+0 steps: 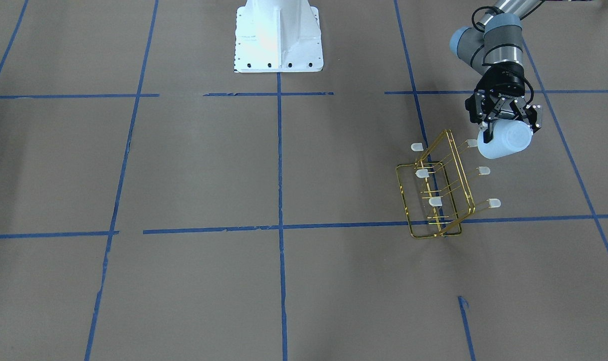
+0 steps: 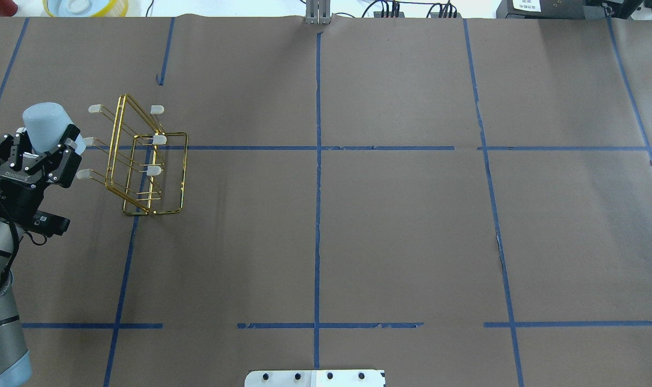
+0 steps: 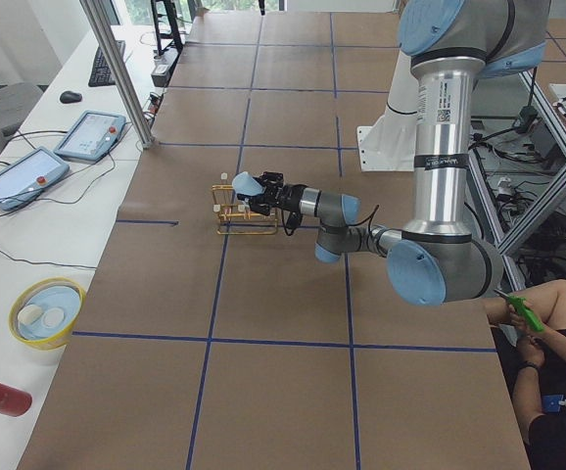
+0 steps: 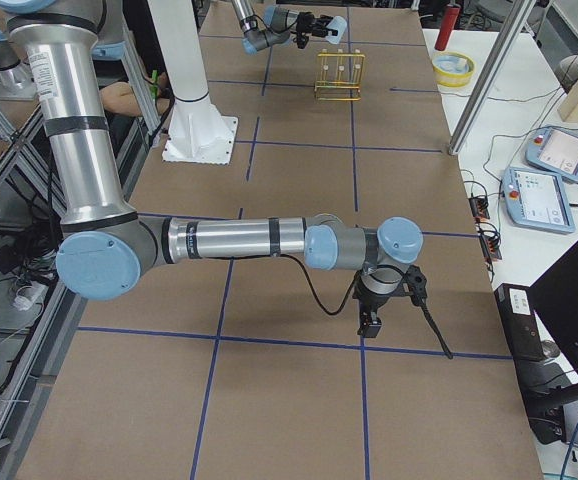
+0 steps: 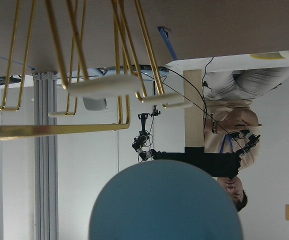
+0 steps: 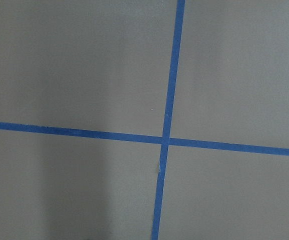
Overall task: Hang cup on cup holder
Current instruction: 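Carry the cup to the gold rack, rim toward a white hook, then lower the cup rim onto the white hook and open the left gripper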
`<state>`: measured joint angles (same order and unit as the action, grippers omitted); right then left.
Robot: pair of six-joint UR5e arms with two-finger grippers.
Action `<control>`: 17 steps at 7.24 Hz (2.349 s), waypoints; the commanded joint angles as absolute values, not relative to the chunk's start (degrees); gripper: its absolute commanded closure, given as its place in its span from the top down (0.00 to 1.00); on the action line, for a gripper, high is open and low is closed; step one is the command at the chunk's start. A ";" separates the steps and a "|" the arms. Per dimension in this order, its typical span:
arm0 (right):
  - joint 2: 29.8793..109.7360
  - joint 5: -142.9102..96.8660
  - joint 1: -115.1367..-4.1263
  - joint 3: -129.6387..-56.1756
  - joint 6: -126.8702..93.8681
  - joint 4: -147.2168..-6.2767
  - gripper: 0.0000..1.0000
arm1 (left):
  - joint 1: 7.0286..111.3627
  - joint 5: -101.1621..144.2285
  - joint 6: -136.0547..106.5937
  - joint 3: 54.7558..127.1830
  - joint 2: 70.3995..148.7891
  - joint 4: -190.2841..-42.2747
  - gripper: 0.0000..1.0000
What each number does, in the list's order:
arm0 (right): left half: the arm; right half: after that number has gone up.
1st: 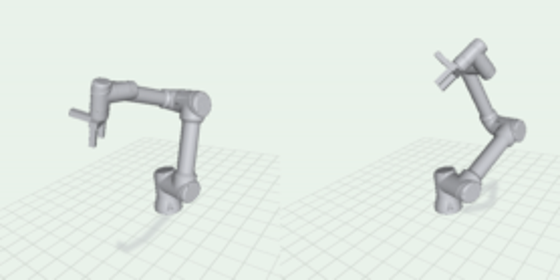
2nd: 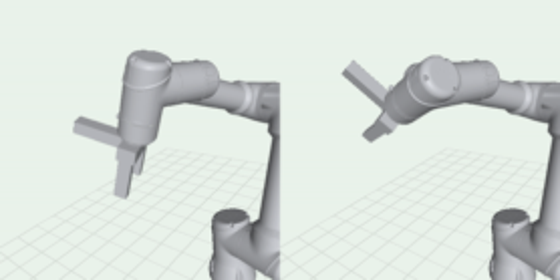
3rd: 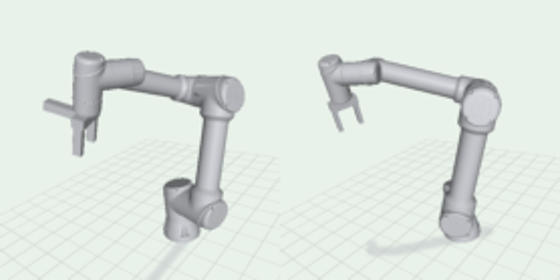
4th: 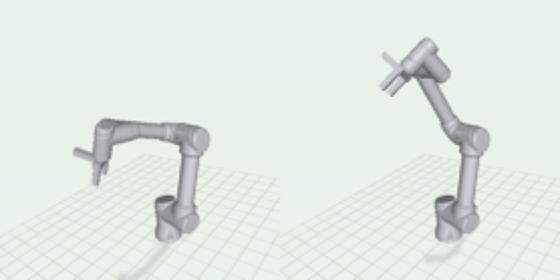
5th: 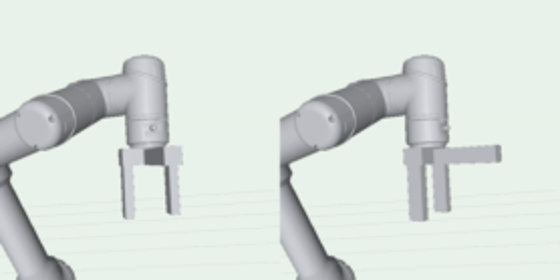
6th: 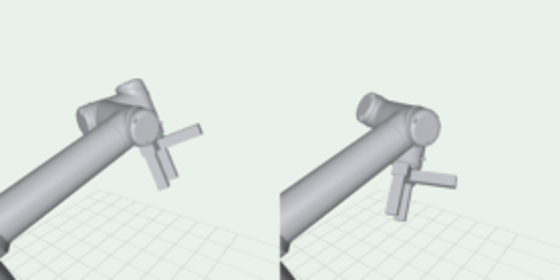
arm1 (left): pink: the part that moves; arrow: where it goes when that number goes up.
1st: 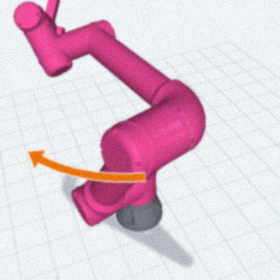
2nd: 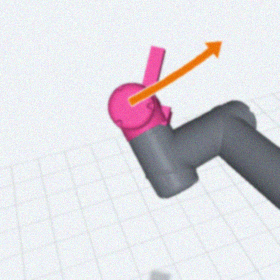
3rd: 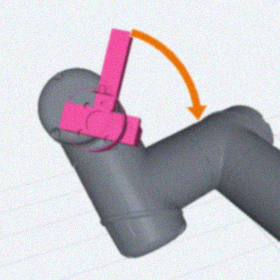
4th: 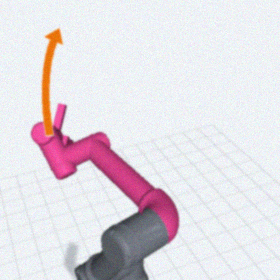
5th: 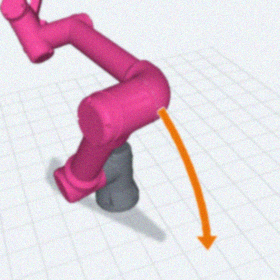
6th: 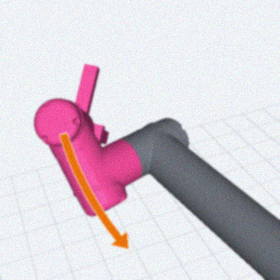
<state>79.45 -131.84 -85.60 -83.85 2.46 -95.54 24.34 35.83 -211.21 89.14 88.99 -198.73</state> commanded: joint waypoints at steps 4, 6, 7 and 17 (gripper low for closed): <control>79.45 -131.84 -85.61 -83.85 2.46 -95.62 1.00 | 22.77 34.28 -213.75 85.26 90.79 -199.77 0.00; 79.45 -131.84 -85.61 -83.85 2.46 -95.62 1.00 | 22.33 34.19 -214.54 84.99 90.79 -199.86 0.00; 79.45 -131.84 -85.61 -83.85 2.46 -95.54 1.00 | 22.24 34.19 -214.54 84.90 90.79 -199.86 0.00; 79.45 -131.84 -85.61 -83.85 2.46 -95.54 1.00 | 21.80 34.89 -213.31 86.91 89.22 -199.07 1.00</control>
<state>79.45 -131.84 -85.57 -83.85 2.46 -95.54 21.72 34.53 -213.57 85.57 90.10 -199.10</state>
